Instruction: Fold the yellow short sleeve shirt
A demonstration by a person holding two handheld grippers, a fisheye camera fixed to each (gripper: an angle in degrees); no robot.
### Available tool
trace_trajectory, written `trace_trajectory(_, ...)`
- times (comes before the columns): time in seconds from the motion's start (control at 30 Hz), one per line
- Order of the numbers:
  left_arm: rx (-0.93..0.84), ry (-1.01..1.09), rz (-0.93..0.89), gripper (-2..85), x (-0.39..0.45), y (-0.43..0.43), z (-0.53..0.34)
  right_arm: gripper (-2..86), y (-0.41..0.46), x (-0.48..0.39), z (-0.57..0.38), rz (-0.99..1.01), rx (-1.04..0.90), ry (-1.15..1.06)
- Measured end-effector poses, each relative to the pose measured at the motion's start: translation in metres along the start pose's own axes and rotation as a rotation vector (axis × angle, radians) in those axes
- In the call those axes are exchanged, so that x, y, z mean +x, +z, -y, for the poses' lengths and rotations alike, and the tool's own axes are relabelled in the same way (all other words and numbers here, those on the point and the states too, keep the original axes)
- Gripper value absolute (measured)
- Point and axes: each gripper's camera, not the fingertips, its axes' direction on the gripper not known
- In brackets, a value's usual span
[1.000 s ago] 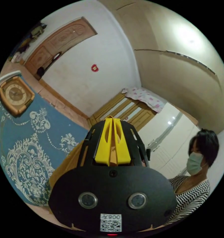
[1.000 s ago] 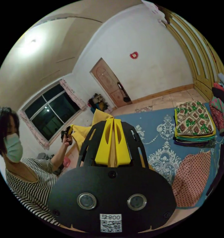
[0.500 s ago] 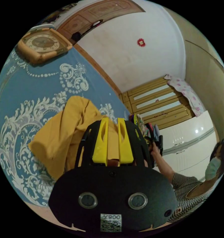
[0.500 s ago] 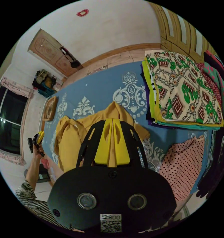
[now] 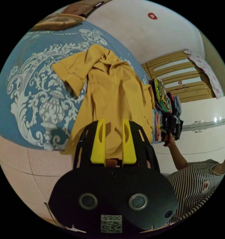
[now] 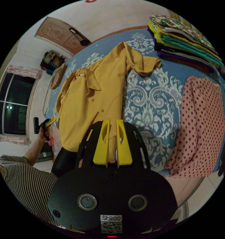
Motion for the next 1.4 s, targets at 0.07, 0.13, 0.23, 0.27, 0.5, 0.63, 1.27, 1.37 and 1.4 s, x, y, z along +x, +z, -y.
trace_trajectory(0.07, -0.005, -0.019, -0.025, 9.4, -0.007, 0.007, 0.007, 5.3, 0.007, 0.013, -0.002, 0.018, -0.003, 0.02)
trace_trajectory(0.13, 0.012, -0.012, -0.036, 9.4, -0.009, 0.008, 0.016, 5.2, 0.014, 0.028, 0.002, 0.032, 0.014, 0.037)
trace_trajectory(0.23, 0.02, 0.016, -0.034, 9.4, -0.007, 0.01, 0.042, 5.2, 0.022, 0.04, 0.02, 0.005, 0.03, 0.022)
trace_trajectory(0.27, 0.02, 0.033, -0.029, 9.4, -0.005, 0.011, 0.055, 5.2, 0.024, 0.042, 0.026, -0.001, 0.032, 0.018)
trace_trajectory(0.5, -0.014, 0.124, 0.012, 9.6, 0.011, 0.034, 0.139, 5.4, 0.054, 0.052, 0.113, -0.113, 0.054, -0.057)
trace_trajectory(0.63, -0.002, 0.16, 0.06, 9.6, 0.023, 0.047, 0.188, 6.5, 0.082, 0.053, 0.17, -0.273, 0.043, -0.091)
trace_trajectory(1.27, 0.048, -0.081, 0.584, 2.4, -0.024, 0.043, 0.286, 0.9, 0.186, 0.063, 0.251, -0.685, -0.089, -0.253)
trace_trajectory(1.37, 0.095, -0.023, 0.623, 1.7, -0.01, 0.025, 0.305, 0.7, 0.158, 0.059, 0.261, -0.677, -0.04, -0.262)
trace_trajectory(1.4, 0.109, -0.009, 0.64, 1.6, -0.007, 0.019, 0.31, 0.7, 0.144, 0.058, 0.268, -0.685, -0.029, -0.266)
